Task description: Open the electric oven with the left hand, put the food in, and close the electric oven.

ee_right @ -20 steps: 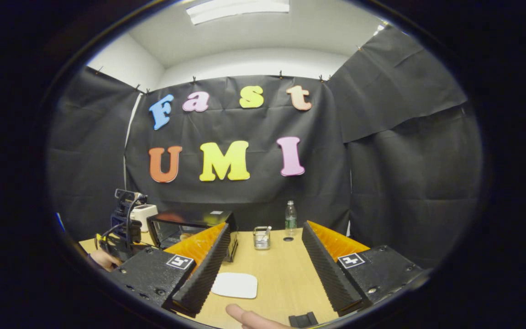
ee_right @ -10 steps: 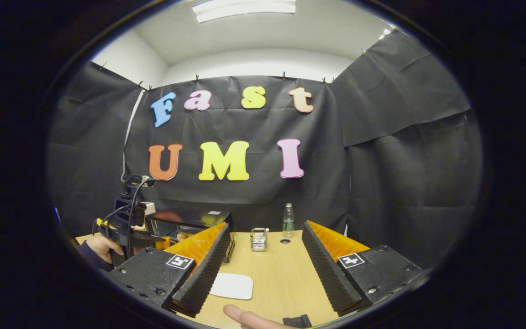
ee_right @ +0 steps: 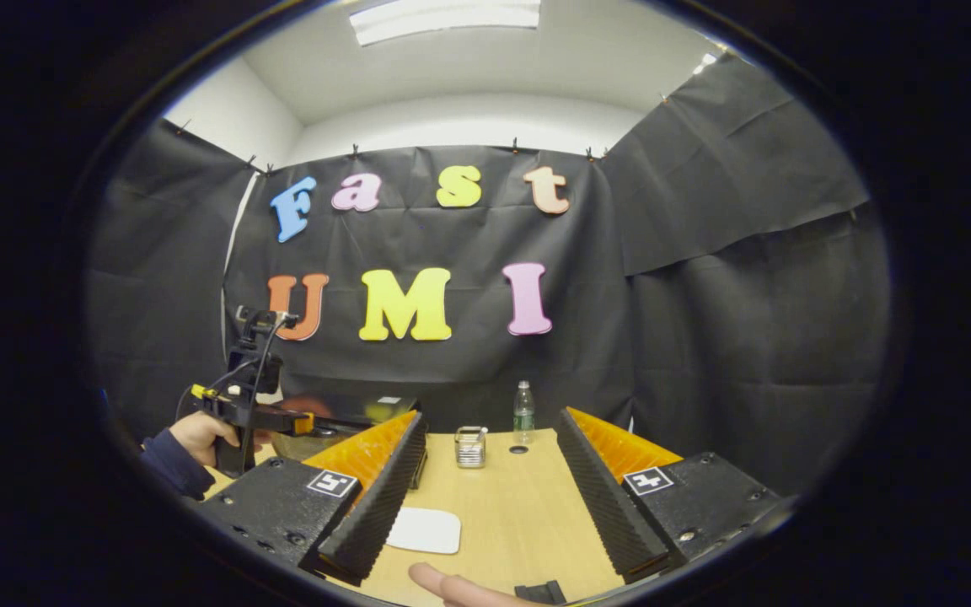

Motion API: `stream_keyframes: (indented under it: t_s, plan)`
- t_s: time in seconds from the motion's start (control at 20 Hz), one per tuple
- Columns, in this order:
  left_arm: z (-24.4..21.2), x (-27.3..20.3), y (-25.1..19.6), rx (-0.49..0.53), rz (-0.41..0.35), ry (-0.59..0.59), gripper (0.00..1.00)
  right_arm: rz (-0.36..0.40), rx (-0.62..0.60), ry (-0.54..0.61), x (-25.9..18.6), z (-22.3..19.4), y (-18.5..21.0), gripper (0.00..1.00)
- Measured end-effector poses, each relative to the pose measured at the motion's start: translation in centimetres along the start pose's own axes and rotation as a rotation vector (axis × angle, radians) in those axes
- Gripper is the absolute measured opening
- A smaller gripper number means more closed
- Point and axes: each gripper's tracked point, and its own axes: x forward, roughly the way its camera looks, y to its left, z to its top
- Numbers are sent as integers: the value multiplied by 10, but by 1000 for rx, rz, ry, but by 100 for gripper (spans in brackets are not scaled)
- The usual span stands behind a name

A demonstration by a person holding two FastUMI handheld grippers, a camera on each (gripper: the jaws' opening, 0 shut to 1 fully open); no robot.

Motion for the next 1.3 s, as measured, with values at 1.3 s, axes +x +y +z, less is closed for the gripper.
stream_keyframes:
  t_s: [1.3]
  plan:
    - [24, -259, 7, -128, -20, -340, 94, 14, 68, 31, 6, -6, 9, 99]
